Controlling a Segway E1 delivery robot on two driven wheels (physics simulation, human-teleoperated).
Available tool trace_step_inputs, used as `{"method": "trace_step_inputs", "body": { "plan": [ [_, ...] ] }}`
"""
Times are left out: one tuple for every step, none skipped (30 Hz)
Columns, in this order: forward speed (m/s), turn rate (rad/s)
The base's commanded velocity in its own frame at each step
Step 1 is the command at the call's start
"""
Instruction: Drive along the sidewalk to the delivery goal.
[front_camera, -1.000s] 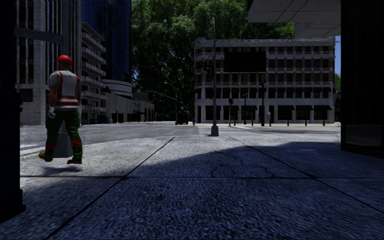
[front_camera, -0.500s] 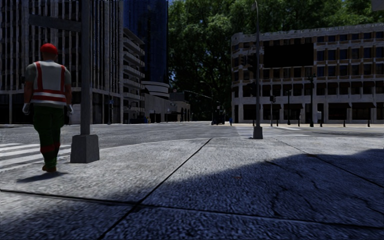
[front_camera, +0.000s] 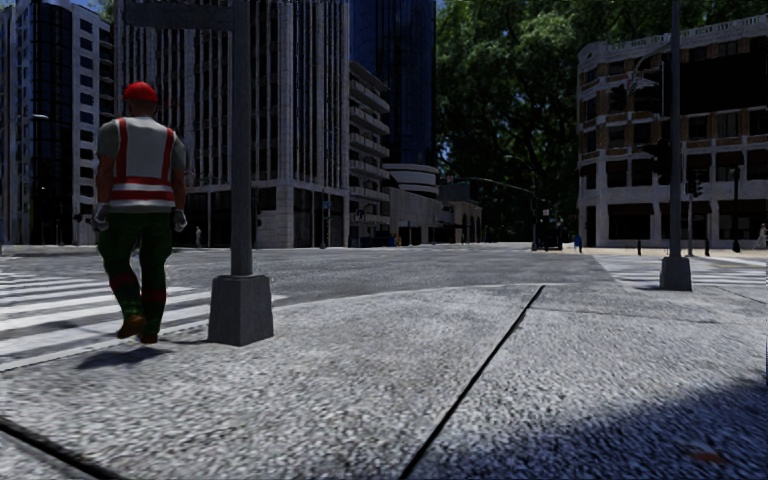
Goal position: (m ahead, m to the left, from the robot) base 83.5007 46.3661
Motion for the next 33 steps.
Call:
{"method": "trace_step_inputs", "body": {
  "plan": [
    [2.00,0.75],
    [2.00,0.75],
    [1.93,0.75],
    [1.85,0.75],
    [1.85,0.75],
    [1.80,0.75],
    [1.73,0.75],
    [1.71,0.75],
    [1.71,0.75],
    [1.70,0.75],
    [1.70,0.75],
    [1.70,0.75],
    [1.70,0.75],
    [1.70,0.75],
    [1.70,0.75],
    [1.69,0.75],
    [1.69,0.75],
    [1.68,0.75],
    [1.66,0.75],
    [1.65,0.75],
    [1.65,0.75],
    [1.65,0.75],
    [1.65,0.75],
    [1.65,0.75],
    [1.65,0.75],
    [1.65,0.75],
    [1.65,0.75],
    [1.66,0.75],
    [1.67,0.75],
    [1.67,0.75],
    [1.72,0.75],
    [1.76,0.75],
    [1.76,0.75]
  ]
}}
